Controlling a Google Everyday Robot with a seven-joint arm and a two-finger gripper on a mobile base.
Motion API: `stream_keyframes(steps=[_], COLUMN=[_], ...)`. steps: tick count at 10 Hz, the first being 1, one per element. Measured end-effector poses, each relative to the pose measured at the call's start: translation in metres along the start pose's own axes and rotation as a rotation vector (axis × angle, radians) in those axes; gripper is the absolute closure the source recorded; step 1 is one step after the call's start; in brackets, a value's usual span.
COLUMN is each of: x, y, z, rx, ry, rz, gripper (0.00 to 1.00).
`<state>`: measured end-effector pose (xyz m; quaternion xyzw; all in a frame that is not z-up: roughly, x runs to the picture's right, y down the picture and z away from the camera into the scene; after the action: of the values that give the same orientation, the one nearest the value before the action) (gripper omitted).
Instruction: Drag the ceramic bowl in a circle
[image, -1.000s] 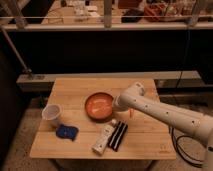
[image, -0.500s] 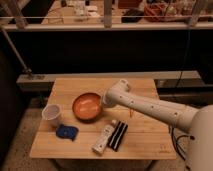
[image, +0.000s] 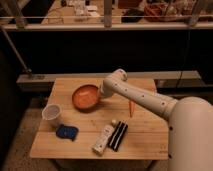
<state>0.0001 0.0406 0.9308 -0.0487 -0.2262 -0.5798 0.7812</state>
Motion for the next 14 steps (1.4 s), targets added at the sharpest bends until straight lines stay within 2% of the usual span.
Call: stream_keyframes(steps=[4,5,7,9,11,14], x=[0.006,0.001,-0.027,-0.058,-0.091,-0.114], y=[0.068,0.081,0.104,0.109,0.109,0.08], z=[-0.021,-0.027,-0.036,-0.04,-0.043,-0.032], rx=[-0.059,-0.071,-0.095,-0.101,-0.102,-0.085], ry=[0.043,0.05,0.052,0.033,0.009,-0.027], rz=[0.157,0.185,0.244,0.238,0.198,0.131], gripper=[0.93,0.93,0.93,0.93,0.93,0.93])
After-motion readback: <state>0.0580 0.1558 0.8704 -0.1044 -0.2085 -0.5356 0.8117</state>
